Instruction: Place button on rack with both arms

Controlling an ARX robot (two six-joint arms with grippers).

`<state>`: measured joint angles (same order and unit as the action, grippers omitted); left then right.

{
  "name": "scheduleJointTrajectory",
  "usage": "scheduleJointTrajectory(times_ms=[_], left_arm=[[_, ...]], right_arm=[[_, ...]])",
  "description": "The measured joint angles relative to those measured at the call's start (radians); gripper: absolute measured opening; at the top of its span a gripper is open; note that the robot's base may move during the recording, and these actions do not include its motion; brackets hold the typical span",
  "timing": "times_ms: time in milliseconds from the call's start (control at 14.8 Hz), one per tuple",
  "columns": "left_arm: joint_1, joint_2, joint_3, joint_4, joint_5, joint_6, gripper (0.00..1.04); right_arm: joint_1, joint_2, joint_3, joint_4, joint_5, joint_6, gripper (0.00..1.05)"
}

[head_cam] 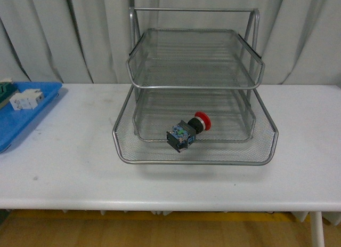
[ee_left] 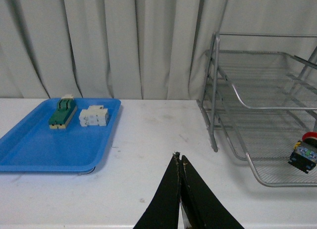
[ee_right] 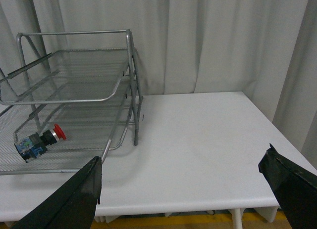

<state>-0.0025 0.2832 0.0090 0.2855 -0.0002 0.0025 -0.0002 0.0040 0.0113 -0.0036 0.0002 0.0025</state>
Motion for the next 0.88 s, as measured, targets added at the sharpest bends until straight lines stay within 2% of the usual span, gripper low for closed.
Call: scheduleJointTrajectory(times_ms=[338,811,879], left_arm=[[0.000,-0.092,0.000,-0.092,0.000,0.000,0.02],[0.000,-0.129,0.001,-0.144,0.000,0.000,0.02],[0.000,-0.206,0.000,-0.264,0.002,0.000,0.02]], right_arm=[[0.000,0.000,0.000,0.000,0.000,0.000,0.98],[0.000,0.000,0.000,0.000,0.000,0.000,0.98],[0.000,0.000,0.000,0.000,0.000,0.000,0.98]])
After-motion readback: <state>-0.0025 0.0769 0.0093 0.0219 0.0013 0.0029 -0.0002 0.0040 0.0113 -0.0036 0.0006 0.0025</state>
